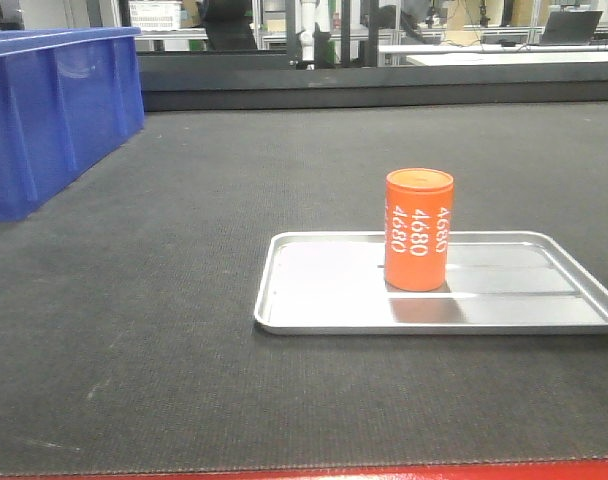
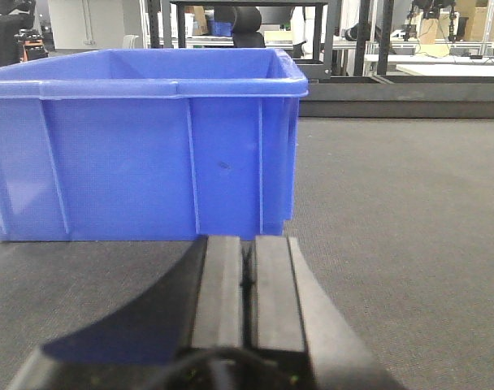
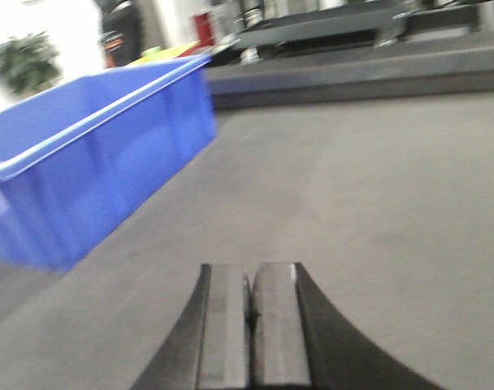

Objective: Grab orange capacitor from left shelf to right conveyor

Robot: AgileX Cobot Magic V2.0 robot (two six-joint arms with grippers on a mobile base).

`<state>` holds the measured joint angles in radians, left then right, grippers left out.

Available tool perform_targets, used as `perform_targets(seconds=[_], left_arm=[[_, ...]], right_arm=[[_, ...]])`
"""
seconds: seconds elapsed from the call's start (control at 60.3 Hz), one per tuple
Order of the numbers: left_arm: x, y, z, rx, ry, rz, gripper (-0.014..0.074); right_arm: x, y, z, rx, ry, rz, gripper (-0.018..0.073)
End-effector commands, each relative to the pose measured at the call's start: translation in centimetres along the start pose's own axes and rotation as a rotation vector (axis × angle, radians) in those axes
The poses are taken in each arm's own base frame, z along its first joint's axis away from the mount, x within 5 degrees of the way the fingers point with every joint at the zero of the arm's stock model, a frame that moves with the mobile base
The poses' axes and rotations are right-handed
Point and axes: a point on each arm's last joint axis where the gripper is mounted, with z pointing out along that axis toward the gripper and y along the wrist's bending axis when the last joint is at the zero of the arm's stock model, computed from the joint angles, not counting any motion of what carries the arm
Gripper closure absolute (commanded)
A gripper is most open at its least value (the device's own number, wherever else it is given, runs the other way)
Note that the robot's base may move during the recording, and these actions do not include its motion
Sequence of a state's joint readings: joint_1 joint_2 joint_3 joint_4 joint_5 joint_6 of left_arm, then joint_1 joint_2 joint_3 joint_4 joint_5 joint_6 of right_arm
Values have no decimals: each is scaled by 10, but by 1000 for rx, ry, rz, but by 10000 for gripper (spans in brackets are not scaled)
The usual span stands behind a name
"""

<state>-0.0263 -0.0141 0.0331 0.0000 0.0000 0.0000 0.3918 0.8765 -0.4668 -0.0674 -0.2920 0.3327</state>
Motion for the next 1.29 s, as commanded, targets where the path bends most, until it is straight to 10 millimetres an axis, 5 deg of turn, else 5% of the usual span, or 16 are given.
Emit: perform_targets(seconds=[0.0, 0.216, 0.498, 0.73, 1.277], left_arm=[[-10, 0, 0, -1, -88, -5, 701], [-10, 0, 0, -1, -88, -5, 701], [-10, 0, 0, -1, -88, -5, 701], [-10, 0, 0, -1, -88, -5, 701], [-10, 0, 0, -1, -88, -5, 701]], right_arm=[[-30, -2, -17, 15, -164, -12, 503], [-33, -22, -69, 232, -182, -111, 503], [43, -29, -125, 255, -288, -173, 503], [85, -40, -129, 287, -269, -171, 503], [90, -44, -131, 359, -237, -225, 503]])
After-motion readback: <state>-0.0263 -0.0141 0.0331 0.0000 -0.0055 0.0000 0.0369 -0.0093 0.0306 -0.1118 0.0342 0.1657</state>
